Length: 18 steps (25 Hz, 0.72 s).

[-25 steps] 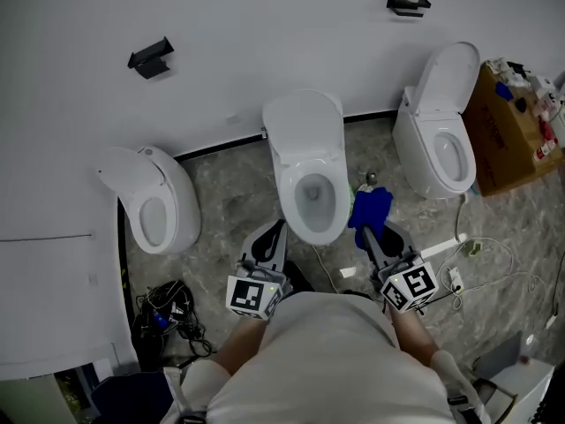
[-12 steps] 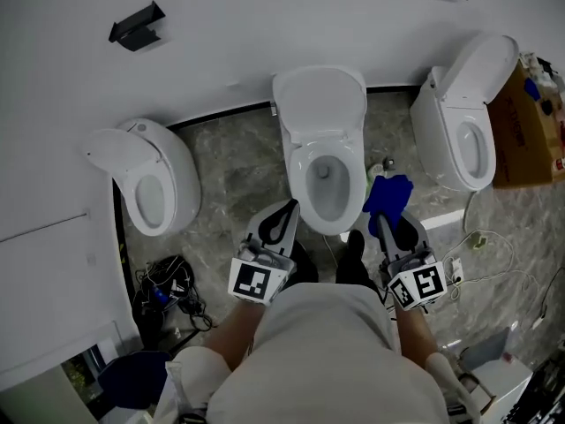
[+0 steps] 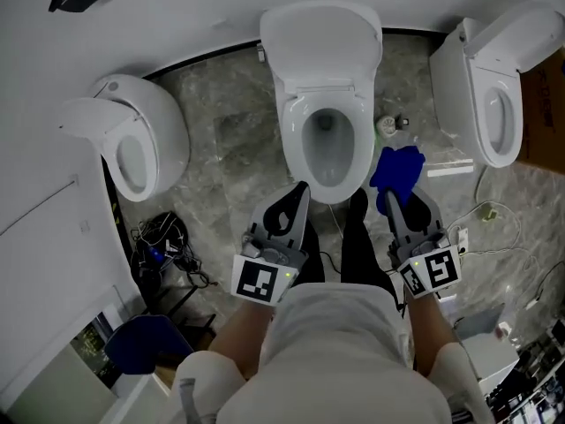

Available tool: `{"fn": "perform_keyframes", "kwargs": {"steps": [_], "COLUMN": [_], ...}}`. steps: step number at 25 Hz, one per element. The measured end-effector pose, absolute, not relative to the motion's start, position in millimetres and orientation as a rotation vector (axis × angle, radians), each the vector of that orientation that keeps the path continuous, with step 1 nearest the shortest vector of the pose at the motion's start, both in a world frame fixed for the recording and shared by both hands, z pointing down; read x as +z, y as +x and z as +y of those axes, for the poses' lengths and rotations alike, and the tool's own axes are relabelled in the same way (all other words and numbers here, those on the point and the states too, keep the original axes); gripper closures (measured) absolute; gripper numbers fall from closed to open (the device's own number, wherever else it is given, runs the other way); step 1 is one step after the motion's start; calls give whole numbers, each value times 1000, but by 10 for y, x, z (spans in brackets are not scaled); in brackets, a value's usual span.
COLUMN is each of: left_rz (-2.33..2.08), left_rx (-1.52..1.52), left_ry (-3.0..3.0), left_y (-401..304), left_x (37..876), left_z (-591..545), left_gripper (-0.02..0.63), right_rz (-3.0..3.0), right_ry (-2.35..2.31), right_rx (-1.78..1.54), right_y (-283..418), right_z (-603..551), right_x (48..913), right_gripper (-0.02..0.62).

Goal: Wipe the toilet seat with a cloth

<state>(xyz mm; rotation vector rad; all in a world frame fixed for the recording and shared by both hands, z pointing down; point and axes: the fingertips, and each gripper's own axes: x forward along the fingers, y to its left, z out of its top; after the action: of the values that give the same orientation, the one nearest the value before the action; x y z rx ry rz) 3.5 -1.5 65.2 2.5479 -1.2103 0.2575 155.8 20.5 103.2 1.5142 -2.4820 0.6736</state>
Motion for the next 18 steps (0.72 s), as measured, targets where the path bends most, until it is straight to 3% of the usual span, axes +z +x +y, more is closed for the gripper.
{"fn": "perform_keyframes", "kwargs": {"steps": [18], "left_rz": [-1145], "left_rx": [415], "left_ry": [2417], "left_y": [95], "left_x": [2602], "left_z": [160], "left_gripper": [598], "right_rz": [-2364], "right_ry": [1444], "right_rx": [863], "right_y": [1504], "right_z": [419], "right_x": [2856], "right_gripper": [531]}}
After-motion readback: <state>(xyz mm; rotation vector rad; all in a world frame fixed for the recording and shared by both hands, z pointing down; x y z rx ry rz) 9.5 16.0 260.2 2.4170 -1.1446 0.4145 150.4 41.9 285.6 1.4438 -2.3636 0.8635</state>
